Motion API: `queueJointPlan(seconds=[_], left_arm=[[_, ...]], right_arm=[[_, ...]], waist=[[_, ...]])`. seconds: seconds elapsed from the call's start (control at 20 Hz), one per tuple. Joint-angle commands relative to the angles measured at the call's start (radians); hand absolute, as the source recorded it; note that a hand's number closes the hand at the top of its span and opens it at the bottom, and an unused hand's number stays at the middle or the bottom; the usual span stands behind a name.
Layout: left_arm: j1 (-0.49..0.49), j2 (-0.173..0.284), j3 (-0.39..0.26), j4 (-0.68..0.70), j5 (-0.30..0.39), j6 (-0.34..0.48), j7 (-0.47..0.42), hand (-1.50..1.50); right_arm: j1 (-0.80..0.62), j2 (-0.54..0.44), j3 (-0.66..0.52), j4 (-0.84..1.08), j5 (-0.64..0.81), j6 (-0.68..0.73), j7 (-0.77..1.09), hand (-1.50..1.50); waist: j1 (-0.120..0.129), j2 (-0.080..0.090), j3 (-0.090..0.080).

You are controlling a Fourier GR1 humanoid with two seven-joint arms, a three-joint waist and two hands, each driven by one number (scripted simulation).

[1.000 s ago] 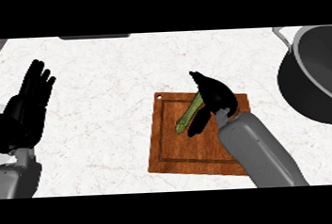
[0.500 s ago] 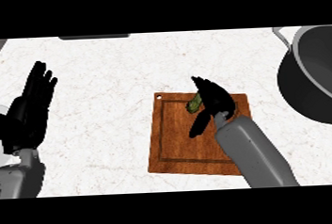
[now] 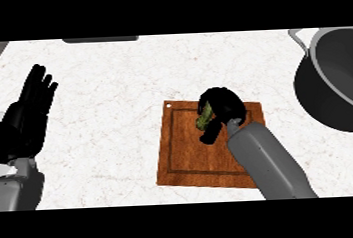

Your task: Pick the squash from the cutting board and place it in the pot

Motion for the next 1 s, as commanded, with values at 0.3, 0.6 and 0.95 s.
queueJointPlan(seconds=[0.3,0.6,0.95], left_arm=[[0.015,-0.02,0.006,-0.038,-0.02,0.011,0.034,0.0],[0.031,-0.008,0.032,0.009,-0.017,0.009,0.006,0.0],[0.088,0.01,0.082,-0.005,-0.004,0.015,-0.009,0.0]], right_arm=[[0.152,-0.035,0.083,-0.183,0.038,0.085,-0.111,1.5],[0.317,-0.165,0.394,-0.379,0.059,0.201,-0.477,1.5],[0.56,-0.427,0.205,-0.839,-0.094,0.08,-0.622,1.5]], waist=[[-0.015,-0.001,0.004],[-0.075,-0.032,0.003],[-0.131,-0.029,0.004]])
